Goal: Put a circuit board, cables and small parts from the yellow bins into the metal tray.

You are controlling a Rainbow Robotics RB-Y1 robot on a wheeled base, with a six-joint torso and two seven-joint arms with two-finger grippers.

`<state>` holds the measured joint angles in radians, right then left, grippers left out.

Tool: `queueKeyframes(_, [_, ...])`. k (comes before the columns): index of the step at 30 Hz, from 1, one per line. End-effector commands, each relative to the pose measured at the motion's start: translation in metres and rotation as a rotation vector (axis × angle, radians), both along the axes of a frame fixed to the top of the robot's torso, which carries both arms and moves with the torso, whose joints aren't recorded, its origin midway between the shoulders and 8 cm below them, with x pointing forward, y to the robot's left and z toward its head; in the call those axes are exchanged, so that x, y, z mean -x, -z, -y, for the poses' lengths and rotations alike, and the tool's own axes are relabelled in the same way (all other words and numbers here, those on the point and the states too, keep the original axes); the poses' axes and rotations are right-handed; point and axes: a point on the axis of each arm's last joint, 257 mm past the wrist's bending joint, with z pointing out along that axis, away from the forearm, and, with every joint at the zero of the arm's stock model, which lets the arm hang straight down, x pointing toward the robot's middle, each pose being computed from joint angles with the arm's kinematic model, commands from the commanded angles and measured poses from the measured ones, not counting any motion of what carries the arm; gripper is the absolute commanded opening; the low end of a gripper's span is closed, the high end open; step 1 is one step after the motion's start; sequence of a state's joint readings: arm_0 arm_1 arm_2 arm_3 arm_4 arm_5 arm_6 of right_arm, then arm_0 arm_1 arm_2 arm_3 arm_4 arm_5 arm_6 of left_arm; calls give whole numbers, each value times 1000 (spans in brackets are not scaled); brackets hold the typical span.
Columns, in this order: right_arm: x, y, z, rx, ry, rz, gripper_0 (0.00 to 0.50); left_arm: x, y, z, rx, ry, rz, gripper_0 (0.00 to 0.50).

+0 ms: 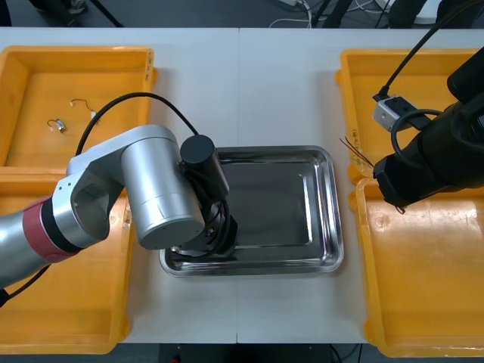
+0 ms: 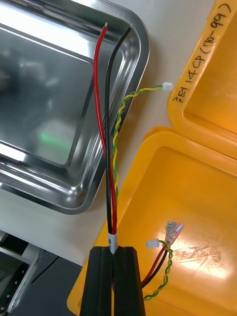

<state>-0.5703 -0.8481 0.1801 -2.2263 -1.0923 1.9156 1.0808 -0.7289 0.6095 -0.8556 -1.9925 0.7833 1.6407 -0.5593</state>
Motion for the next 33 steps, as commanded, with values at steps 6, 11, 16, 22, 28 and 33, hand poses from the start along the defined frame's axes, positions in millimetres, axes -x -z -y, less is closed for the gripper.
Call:
queueKeyframes(6, [-7,-17,6,53,-27,63,0,1,4,22,41,-45,-15,2])
queueKeyframes(11, [-6,-16,6,54,-28,62,0,2,8,25,51,-42,-17,3])
queueKeyframes(16, [-6,-16,6,53,-28,62,0,1,11,26,54,-46,-20,2])
queueKeyframes(22, [-6,-16,6,52,-28,60,0,2,16,25,50,-47,-24,6])
queueKeyframes(28, [-6,-16,6,52,-28,60,0,0,19,24,53,-57,-28,7])
queueKeyframes(33, [-6,-16,6,52,-29,61,0,-1,18,26,63,-55,-25,284])
